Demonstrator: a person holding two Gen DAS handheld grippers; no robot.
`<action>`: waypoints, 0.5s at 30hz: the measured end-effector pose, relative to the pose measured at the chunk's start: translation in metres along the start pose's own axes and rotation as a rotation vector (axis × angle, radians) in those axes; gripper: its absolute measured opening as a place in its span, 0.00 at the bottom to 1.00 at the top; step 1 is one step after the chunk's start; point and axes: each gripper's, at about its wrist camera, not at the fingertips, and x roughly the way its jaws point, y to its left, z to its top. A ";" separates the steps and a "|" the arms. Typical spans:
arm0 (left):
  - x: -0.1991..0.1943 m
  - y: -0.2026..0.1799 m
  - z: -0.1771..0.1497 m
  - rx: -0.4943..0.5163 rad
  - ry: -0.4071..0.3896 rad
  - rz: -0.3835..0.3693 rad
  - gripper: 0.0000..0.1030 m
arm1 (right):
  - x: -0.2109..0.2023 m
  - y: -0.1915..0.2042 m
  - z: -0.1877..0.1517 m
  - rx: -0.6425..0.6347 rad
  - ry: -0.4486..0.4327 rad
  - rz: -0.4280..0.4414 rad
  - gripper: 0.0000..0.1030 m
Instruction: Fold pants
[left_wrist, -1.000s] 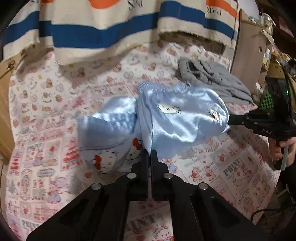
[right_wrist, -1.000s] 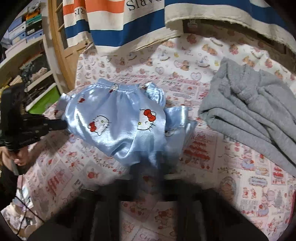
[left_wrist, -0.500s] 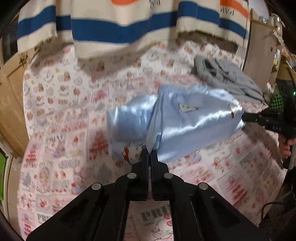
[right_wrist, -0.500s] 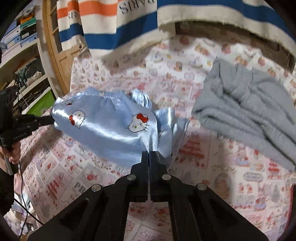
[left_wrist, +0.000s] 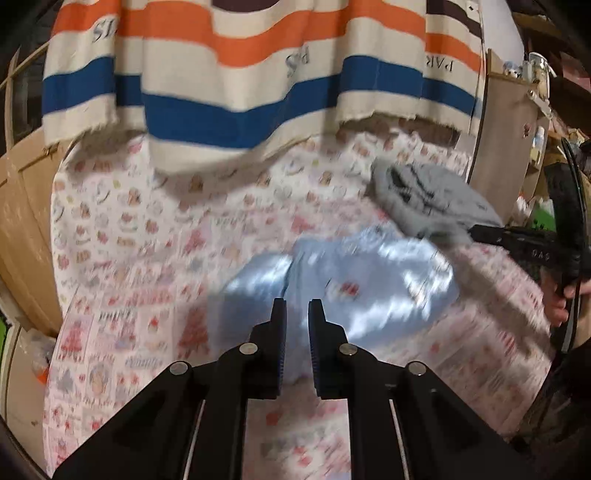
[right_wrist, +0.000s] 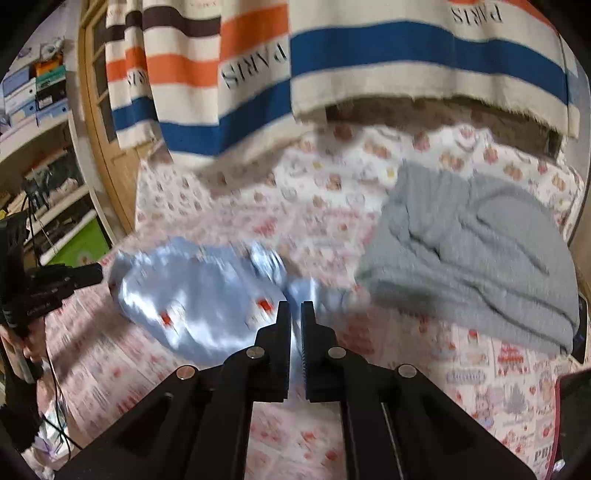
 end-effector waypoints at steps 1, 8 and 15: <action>0.005 -0.003 0.007 -0.006 0.000 -0.010 0.11 | 0.003 0.006 0.006 -0.001 -0.004 0.009 0.04; 0.067 -0.012 0.046 -0.073 0.083 -0.043 0.11 | 0.063 0.027 0.037 0.074 0.108 0.095 0.05; 0.113 -0.002 0.037 -0.127 0.198 -0.047 0.11 | 0.121 0.017 0.018 0.127 0.240 0.082 0.04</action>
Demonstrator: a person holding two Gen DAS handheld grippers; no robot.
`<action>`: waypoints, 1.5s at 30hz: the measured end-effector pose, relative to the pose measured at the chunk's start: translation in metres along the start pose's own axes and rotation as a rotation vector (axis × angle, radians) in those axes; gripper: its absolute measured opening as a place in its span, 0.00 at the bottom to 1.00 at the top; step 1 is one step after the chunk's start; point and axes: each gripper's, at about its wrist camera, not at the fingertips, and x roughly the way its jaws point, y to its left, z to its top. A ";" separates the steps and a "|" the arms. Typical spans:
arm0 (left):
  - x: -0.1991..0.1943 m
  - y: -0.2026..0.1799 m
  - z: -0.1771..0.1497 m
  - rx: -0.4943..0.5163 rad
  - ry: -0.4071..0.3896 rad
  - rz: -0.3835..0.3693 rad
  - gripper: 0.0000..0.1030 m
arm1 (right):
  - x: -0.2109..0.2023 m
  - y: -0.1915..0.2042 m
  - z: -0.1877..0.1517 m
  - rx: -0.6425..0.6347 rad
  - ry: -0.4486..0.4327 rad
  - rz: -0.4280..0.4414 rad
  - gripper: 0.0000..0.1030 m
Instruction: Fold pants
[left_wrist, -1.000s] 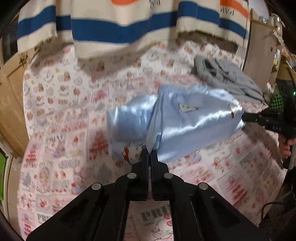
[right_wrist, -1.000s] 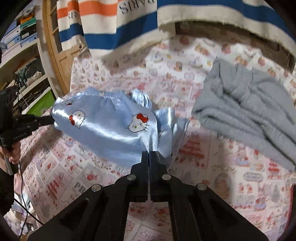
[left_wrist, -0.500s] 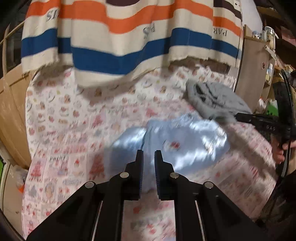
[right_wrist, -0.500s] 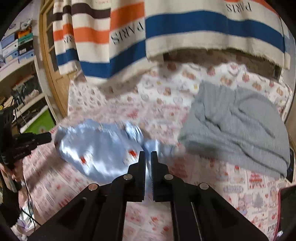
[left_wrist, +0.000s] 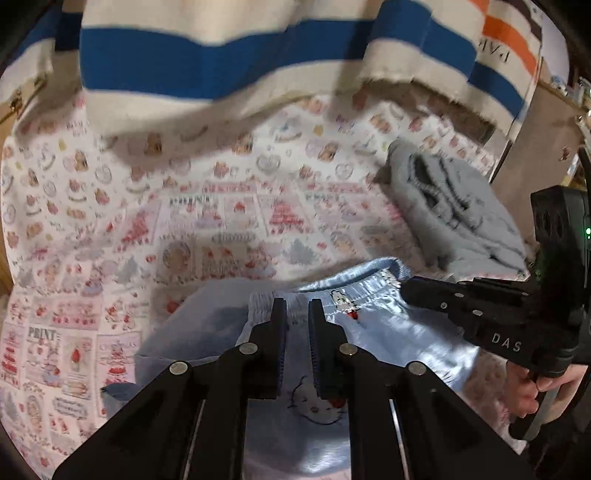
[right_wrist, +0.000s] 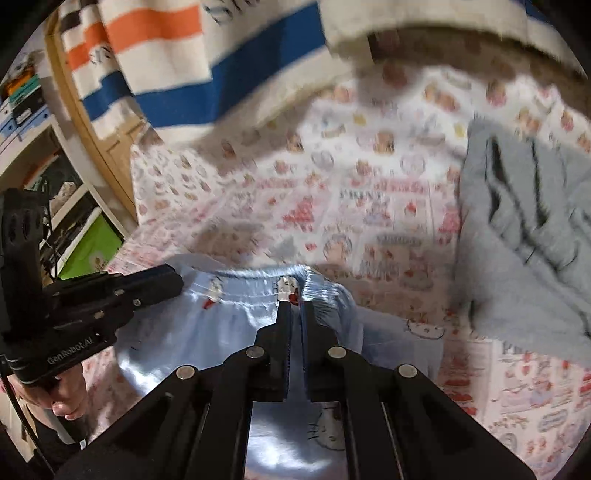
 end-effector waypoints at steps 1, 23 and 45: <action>0.005 0.002 -0.002 0.001 0.015 -0.001 0.11 | 0.005 -0.003 -0.001 0.007 0.014 0.002 0.05; 0.013 -0.003 -0.016 0.052 -0.002 0.024 0.14 | 0.015 -0.011 -0.010 -0.011 0.021 0.023 0.07; -0.071 -0.002 -0.019 0.094 -0.388 0.135 0.72 | -0.068 -0.001 -0.012 -0.081 -0.304 -0.088 0.82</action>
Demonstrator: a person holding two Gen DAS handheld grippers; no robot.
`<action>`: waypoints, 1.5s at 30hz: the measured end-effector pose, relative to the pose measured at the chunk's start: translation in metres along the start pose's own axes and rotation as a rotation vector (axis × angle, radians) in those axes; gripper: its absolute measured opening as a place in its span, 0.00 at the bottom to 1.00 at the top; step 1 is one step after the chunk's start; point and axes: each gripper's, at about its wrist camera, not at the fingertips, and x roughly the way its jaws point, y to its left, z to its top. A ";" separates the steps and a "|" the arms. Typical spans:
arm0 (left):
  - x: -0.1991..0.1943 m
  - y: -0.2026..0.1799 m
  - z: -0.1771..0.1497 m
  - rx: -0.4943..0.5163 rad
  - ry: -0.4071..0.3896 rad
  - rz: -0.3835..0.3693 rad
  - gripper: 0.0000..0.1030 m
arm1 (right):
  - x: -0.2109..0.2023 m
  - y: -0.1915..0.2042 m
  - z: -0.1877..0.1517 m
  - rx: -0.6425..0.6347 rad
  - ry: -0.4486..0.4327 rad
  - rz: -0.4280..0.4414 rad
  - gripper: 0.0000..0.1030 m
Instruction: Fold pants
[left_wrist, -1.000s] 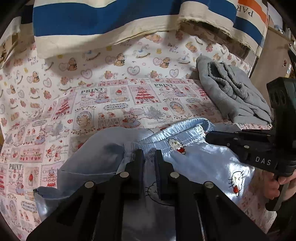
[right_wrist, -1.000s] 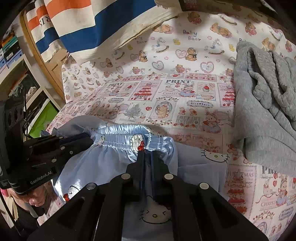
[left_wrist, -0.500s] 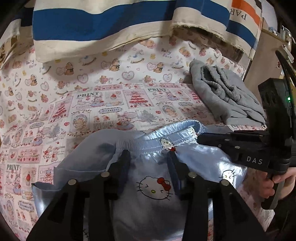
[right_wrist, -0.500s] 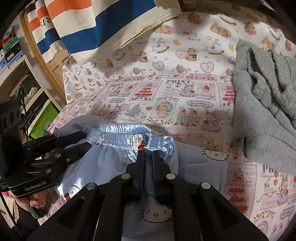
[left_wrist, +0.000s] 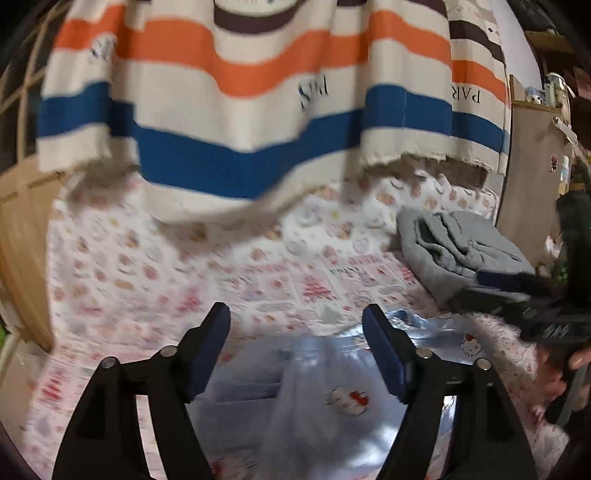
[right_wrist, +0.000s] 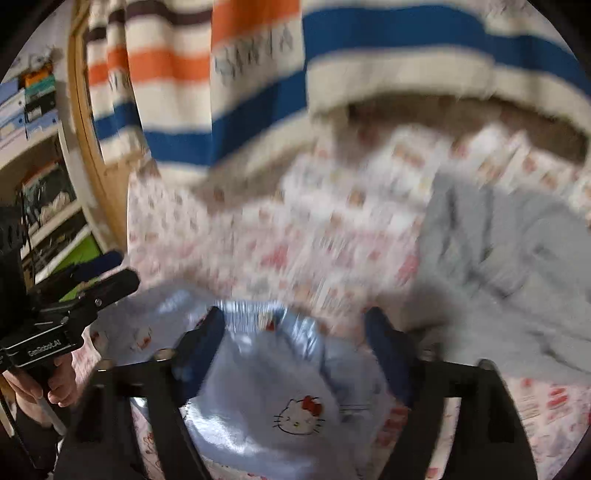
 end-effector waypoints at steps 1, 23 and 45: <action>-0.007 0.002 0.001 0.012 -0.007 0.017 0.72 | -0.010 -0.004 0.001 0.008 -0.015 0.002 0.83; 0.012 0.045 -0.047 -0.223 0.298 -0.084 0.91 | 0.002 -0.041 -0.037 0.165 0.202 0.001 0.99; 0.036 0.013 -0.052 -0.095 0.333 -0.123 0.12 | 0.039 -0.010 -0.051 0.085 0.270 0.093 0.13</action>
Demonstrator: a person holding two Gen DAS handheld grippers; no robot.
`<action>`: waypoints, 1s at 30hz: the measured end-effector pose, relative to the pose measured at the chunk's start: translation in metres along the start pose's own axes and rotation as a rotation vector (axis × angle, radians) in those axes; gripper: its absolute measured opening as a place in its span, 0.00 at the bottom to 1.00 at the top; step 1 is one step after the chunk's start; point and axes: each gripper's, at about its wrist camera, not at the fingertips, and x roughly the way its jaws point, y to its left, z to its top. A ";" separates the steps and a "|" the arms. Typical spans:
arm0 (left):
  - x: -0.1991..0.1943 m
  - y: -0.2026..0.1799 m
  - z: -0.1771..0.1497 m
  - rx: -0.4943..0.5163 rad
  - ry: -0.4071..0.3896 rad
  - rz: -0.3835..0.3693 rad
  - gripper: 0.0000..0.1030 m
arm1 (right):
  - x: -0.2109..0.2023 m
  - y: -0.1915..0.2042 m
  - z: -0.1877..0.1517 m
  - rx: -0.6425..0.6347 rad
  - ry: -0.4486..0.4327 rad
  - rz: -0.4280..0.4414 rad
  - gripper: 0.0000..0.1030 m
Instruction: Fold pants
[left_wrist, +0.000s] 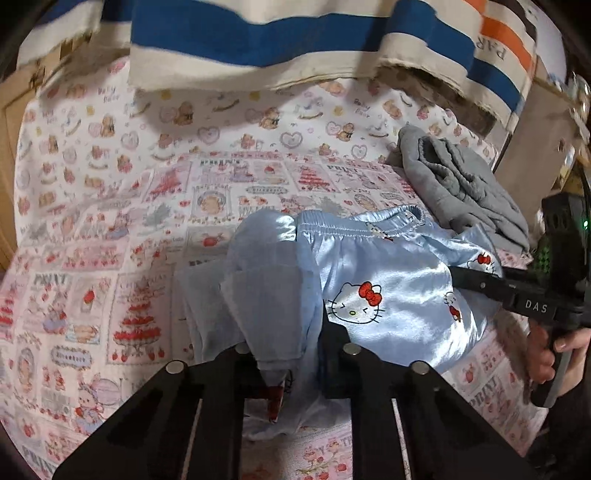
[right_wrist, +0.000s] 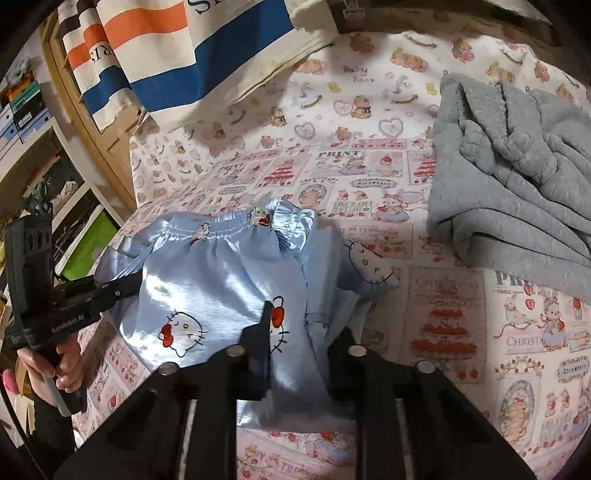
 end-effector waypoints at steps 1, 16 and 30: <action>-0.001 -0.002 0.001 0.012 -0.009 0.009 0.12 | -0.002 0.001 -0.001 -0.003 -0.010 -0.004 0.12; -0.049 -0.046 0.043 0.130 -0.190 0.033 0.11 | -0.079 0.027 0.022 -0.137 -0.260 -0.076 0.10; -0.020 -0.165 0.160 0.190 -0.382 -0.196 0.11 | -0.197 -0.067 0.093 0.001 -0.540 -0.310 0.10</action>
